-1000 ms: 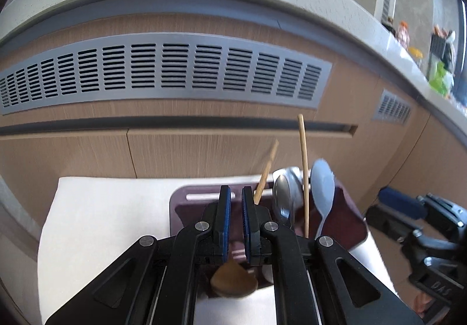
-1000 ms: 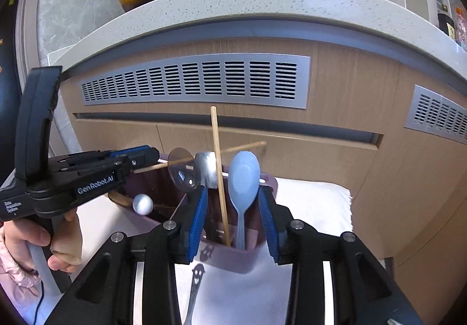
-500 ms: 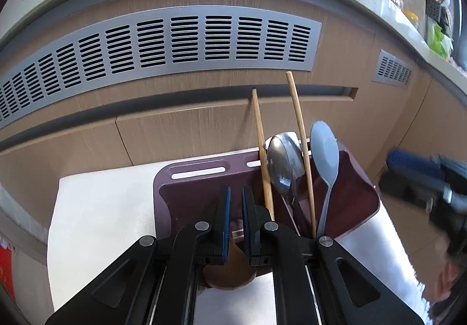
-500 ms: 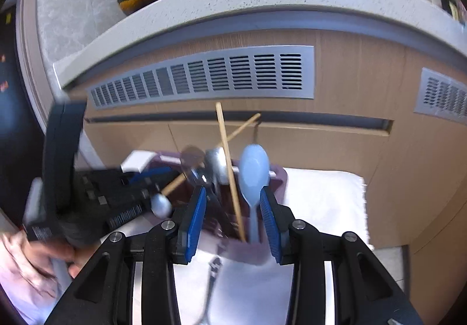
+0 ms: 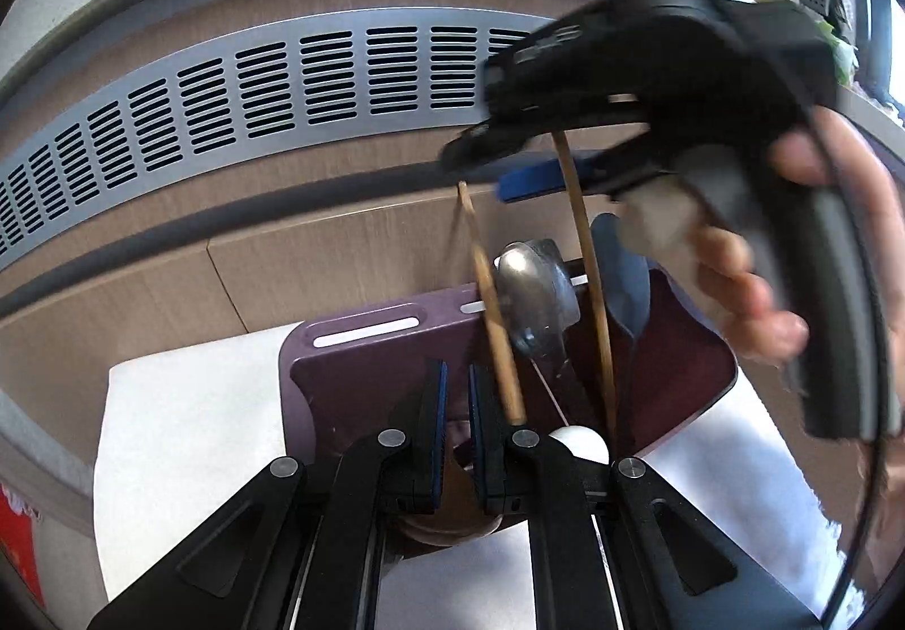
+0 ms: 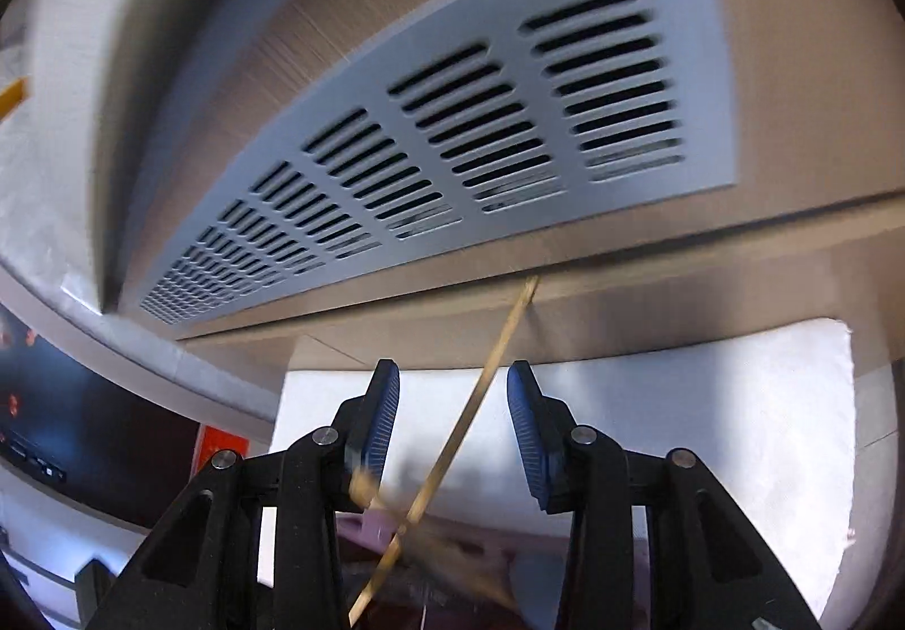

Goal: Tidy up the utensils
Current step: 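Lower both chopsticks into the caddy and open both tools, then grasp the white plastic spoon with the right tool while the left grasps the smiley spoon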

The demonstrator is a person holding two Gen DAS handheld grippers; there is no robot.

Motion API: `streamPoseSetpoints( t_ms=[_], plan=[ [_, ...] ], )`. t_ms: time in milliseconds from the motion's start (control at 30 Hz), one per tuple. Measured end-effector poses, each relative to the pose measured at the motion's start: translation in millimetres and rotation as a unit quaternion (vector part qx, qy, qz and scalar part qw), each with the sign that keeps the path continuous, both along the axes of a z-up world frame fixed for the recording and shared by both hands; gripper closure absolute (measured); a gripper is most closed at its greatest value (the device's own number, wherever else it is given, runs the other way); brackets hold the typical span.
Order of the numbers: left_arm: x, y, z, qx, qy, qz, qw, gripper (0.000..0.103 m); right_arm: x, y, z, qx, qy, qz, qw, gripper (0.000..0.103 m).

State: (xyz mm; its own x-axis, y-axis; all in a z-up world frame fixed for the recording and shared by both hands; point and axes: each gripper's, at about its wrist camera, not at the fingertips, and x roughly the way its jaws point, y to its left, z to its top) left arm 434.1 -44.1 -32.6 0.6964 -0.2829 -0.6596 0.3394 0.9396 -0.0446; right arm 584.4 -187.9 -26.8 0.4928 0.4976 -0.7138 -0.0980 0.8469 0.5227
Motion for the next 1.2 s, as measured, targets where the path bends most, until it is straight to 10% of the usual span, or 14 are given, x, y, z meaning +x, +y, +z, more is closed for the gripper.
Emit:
streamPoseSetpoints(
  t_ms=[133,167,267,533,1200],
  plan=[
    [1.5,2.7,-0.4,-0.009,0.004,-0.007,0.9999,0.094,15.8,21.8,-17.1,-0.032,0.051,0.030,0.998,0.071],
    [2.4,3.8,-0.6,-0.010,0.005,-0.008,0.9999,0.094,16.2,27.3,-19.1,-0.041,0.052,0.039,0.997,0.088],
    [2.4,7.1,0.7,-0.017,0.006,-0.009,0.9998,0.094,2.5,32.5,-5.8,-0.070,0.006,0.045,0.996,0.097],
    [-11.2,44.4,37.4,-0.080,-0.009,0.019,0.9966,0.080,-62.4,33.3,65.0,-0.078,-0.147,0.053,0.985,0.099],
    [-79.2,94.6,27.7,-0.087,0.038,0.076,0.9926,0.072,-215.5,-3.6,50.1,-0.198,-0.148,0.134,0.960,0.097]
  ],
)
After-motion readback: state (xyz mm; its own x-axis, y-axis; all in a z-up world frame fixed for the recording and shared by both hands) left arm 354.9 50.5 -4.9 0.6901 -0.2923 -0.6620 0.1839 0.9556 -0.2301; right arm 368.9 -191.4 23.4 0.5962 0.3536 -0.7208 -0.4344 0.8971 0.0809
